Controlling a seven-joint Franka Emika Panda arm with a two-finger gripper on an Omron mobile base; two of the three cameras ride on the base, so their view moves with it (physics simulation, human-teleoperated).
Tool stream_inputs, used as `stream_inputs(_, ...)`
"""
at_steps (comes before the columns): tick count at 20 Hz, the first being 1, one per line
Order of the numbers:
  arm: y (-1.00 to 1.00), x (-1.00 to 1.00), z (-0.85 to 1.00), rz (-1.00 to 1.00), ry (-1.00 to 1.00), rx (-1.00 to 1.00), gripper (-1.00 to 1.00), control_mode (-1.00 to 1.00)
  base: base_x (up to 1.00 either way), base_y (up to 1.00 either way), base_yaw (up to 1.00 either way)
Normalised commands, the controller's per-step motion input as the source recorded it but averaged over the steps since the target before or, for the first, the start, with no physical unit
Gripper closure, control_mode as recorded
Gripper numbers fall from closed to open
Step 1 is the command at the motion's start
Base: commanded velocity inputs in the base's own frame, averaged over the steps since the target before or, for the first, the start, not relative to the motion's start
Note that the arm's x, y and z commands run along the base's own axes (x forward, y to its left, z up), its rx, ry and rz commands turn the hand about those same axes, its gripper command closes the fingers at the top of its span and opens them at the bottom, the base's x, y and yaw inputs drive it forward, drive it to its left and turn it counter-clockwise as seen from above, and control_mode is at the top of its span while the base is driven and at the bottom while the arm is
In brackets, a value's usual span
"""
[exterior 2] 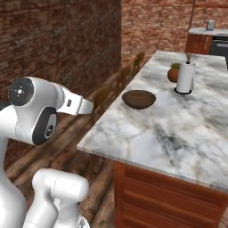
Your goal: Retrieve the pear and banana from the fridge and place them into the bowl on the dining table.
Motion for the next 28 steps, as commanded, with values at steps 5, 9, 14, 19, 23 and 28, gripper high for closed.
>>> stream_inputs(5,0.00,0.00,0.00,0.00,0.00,0.00,1.00,1.00,0.20,1.00,-0.40)
stream_inputs(9,0.00,0.00,0.00,0.00,0.00,0.00,1.00,1.00,0.19,1.00,-0.40)
stream_inputs(14,0.00,0.00,0.00,0.00,0.00,0.00,1.00,1.00,0.30,1.00,-0.47)
stream_inputs(19,0.00,0.00,0.00,0.00,0.00,0.00,1.00,1.00,0.46,1.00,-0.61)
stream_inputs(23,0.00,0.00,0.00,0.00,0.00,0.00,1.00,1.00,0.62,1.00,-0.62)
stream_inputs(28,0.00,0.00,0.00,0.00,0.00,0.00,1.00,1.00,0.70,1.00,-0.58)
